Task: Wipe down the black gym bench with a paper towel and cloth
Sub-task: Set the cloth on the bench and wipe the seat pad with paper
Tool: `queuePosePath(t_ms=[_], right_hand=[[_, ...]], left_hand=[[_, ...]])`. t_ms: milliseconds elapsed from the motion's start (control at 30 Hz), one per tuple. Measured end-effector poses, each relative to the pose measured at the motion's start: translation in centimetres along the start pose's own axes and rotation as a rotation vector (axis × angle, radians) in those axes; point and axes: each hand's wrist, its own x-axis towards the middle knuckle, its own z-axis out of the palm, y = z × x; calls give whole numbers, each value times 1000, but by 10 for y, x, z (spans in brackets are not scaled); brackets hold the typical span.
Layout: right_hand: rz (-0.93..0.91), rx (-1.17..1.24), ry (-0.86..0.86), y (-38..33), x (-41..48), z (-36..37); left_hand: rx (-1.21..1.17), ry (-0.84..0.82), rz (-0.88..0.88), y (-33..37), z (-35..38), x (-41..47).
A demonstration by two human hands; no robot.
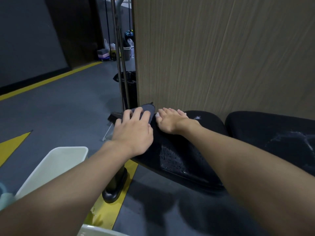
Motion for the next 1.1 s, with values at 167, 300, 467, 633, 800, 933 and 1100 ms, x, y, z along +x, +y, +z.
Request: queuePosePath(t_ms=[167,300,467,633,800,933,1100], right_hand=[[-73,-36,34,-2,-50,11],[-162,-81,83,-2,-108,23],[-232,-200,130,10,-145,33],[-102,-54,59,21,-90,14],[9,-16,23,40,-15,4],[63,7,13,41,1,0],[13,-32,33,29,-41,10]], left_hand=[[17,-16,0,4,-4,-2],[124,-87,12,10,-15,-3],[249,-249,167,21,-19,1],[278,-316,199,20,-14,3],[284,-325,181,21,-9,5],[278,-343,168,22,-11,6],[265,-359,155,23,-13,5]])
